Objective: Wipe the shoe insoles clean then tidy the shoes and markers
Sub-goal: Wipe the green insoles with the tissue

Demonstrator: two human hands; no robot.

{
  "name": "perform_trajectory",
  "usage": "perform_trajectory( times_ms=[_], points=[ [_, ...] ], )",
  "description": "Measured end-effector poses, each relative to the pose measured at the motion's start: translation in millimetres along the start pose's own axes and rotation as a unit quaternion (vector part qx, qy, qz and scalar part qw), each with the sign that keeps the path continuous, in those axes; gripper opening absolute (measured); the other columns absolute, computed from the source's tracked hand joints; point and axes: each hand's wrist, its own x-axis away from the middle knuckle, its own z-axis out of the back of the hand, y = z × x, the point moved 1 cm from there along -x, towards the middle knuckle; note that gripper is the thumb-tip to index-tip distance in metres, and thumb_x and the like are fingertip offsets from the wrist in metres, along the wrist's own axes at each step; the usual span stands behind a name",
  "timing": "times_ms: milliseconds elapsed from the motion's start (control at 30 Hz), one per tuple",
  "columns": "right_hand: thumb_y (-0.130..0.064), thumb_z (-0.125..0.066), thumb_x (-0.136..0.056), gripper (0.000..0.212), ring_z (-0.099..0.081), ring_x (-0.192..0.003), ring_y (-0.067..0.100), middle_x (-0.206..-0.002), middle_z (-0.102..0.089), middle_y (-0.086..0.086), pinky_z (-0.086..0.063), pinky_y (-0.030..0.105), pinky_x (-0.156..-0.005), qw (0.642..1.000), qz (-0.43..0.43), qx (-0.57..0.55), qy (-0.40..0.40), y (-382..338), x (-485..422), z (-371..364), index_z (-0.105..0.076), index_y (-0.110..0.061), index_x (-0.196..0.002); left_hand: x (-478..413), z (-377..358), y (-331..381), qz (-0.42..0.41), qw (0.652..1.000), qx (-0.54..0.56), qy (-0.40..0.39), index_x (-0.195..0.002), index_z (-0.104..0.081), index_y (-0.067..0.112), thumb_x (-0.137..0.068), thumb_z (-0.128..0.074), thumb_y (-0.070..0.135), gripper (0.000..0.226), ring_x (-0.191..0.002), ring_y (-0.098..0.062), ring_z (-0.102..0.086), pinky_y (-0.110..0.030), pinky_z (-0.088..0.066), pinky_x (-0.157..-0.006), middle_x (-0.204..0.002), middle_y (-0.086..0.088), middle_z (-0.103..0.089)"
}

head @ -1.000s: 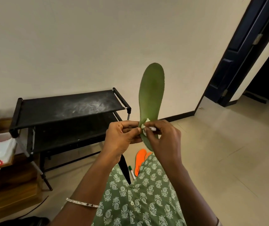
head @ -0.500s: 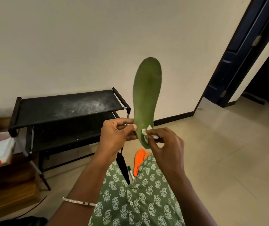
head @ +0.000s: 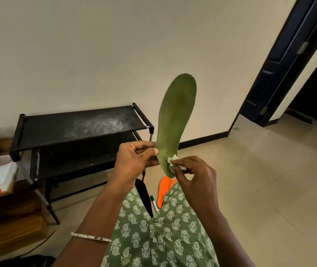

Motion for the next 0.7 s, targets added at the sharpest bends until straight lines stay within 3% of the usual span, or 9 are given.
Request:
perform_trajectory(
  times_ms=[300, 500, 700],
  points=[
    [-0.008, -0.078, -0.082, 0.014, -0.065, -0.076, 0.006, -0.09, -0.072, -0.002, -0.056, 0.025, -0.068, 0.997, 0.015, 0.027, 0.071, 4.5, -48.7, 7.1, -0.079, -0.013, -0.094, 4.4, -13.5, -4.5, -0.009, 0.995, -0.077, -0.065, -0.088, -0.077, 0.007, -0.086, -0.069, -0.008, 0.018, -0.067, -0.024, -0.073, -0.028, -0.059, -0.062, -0.078, -0.015, -0.076],
    [-0.011, -0.078, -0.083, 0.016, -0.065, -0.081, 0.012, -0.094, -0.071, -0.002, -0.057, 0.036, -0.067, 0.999, 0.046, 0.02, 0.002, -4.8, -5.3, -9.8, -0.078, -0.014, -0.098, -0.1, 0.0, -2.0, -0.026, 0.994, -0.095, -0.038, -0.095, -0.077, 0.003, -0.085, -0.07, -0.007, 0.016, -0.076, -0.03, -0.075, -0.03, -0.061, -0.065, -0.083, -0.016, -0.076],
    [-0.008, -0.08, -0.08, 0.014, -0.066, -0.075, 0.012, -0.09, -0.073, 0.0, -0.057, 0.032, -0.067, 0.997, 0.042, 0.042, 0.043, 5.4, -42.3, 6.0, -0.079, -0.013, -0.093, -0.7, -2.9, -3.3, -0.033, 0.987, -0.142, -0.062, -0.09, -0.079, 0.006, -0.083, -0.069, -0.01, 0.02, -0.064, -0.023, -0.071, -0.029, -0.059, -0.062, -0.076, -0.015, -0.075]
  ],
)
